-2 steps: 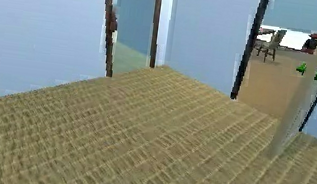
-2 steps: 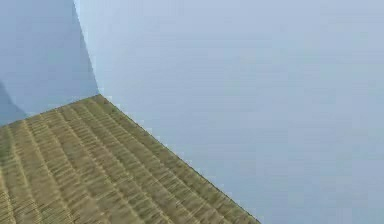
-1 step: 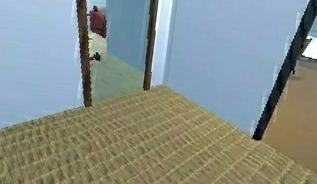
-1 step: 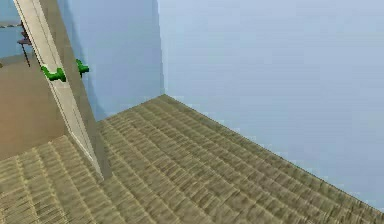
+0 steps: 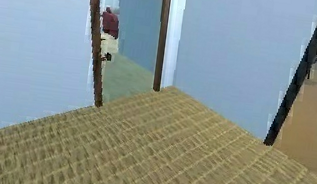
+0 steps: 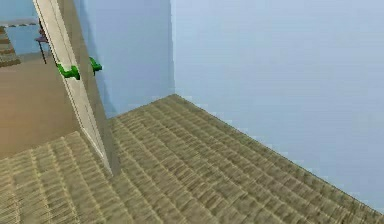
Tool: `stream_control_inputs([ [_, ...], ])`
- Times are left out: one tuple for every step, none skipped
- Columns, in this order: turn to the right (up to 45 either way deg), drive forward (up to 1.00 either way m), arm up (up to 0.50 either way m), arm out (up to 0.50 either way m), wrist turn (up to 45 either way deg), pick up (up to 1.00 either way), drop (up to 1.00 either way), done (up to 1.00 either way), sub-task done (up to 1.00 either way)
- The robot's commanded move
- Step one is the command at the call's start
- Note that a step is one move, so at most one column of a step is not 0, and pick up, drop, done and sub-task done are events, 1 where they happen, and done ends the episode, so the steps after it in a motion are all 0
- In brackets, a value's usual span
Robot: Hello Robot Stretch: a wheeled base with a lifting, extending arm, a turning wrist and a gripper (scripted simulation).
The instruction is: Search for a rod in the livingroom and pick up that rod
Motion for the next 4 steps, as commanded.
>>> stream_control_inputs([
  [0.0,1.00,0.00,0.00,0.0,0.00,0.00,0.00,0.00],
  [0.0,1.00,0.00,0.00,0.0,0.00,0.00,0.00,0.00],
  [-12.0,0.00,0.00,0.00,0.0,0.00,0.00,0.00,0.00],
  [0.0,0.15,0.00,0.00,0.0,0.00,0.00,0.00,0.00],
])
